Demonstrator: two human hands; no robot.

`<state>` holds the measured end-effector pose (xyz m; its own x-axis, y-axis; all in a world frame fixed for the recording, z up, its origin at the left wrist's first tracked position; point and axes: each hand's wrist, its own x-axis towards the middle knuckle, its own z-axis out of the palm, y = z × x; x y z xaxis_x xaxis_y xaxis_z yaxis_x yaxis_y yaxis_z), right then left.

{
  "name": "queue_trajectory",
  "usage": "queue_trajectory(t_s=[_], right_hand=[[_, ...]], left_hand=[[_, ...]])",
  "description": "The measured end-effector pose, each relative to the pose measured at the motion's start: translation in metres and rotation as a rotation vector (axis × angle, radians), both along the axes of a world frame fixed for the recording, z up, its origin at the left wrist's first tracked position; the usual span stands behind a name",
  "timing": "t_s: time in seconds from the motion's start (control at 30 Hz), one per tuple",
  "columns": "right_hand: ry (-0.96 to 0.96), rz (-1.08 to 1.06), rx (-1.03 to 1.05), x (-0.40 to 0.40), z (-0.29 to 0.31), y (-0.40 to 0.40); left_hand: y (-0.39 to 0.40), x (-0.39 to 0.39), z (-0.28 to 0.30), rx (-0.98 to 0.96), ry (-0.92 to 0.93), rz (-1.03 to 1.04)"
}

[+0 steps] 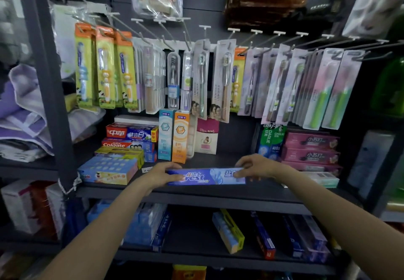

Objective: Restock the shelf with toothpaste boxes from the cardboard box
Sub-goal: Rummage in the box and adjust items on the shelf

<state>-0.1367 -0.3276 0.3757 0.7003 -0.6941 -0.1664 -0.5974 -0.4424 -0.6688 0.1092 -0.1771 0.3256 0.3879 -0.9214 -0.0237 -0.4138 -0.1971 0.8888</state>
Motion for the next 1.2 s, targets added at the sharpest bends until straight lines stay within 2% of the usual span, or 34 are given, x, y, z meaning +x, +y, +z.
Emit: queue_trajectory(t_s=[0.07, 0.13, 0.27, 0.37, 0.47, 0.6, 0.77, 1.03, 1.2], right_hand=[[0.074, 0.028, 0.000, 0.011, -0.008, -0.004], [0.011, 0.038, 0.069, 0.022, -0.018, -0.005], [-0.086, 0.052, 0.148, 0.043, -0.032, -0.005], [-0.069, 0.085, 0.107, 0.056, -0.033, -0.009], [-0.037, 0.118, -0.004, 0.068, -0.034, -0.012], [-0.067, 0.112, -0.164, 0.079, -0.043, -0.013], [-0.151, 0.048, -0.150, 0.088, -0.056, -0.022], [-0.164, -0.022, 0.045, 0.097, -0.075, -0.042], [-0.175, -0.063, 0.089, 0.104, -0.089, -0.046]], left_hand=[[0.007, 0.010, 0.000, -0.017, 0.114, 0.052], [0.015, 0.019, 0.001, -0.050, 0.223, 0.098], [0.027, 0.033, -0.002, -0.090, 0.283, 0.133], [0.029, 0.038, -0.005, -0.090, 0.287, 0.176], [0.022, 0.041, -0.015, -0.053, 0.226, 0.244], [0.006, 0.043, -0.030, -0.020, 0.058, 0.390], [-0.005, 0.047, -0.032, 0.010, -0.238, 0.438], [-0.006, 0.045, -0.039, -0.100, -0.267, 0.395], [-0.013, 0.050, -0.054, -0.051, -0.254, 0.362]])
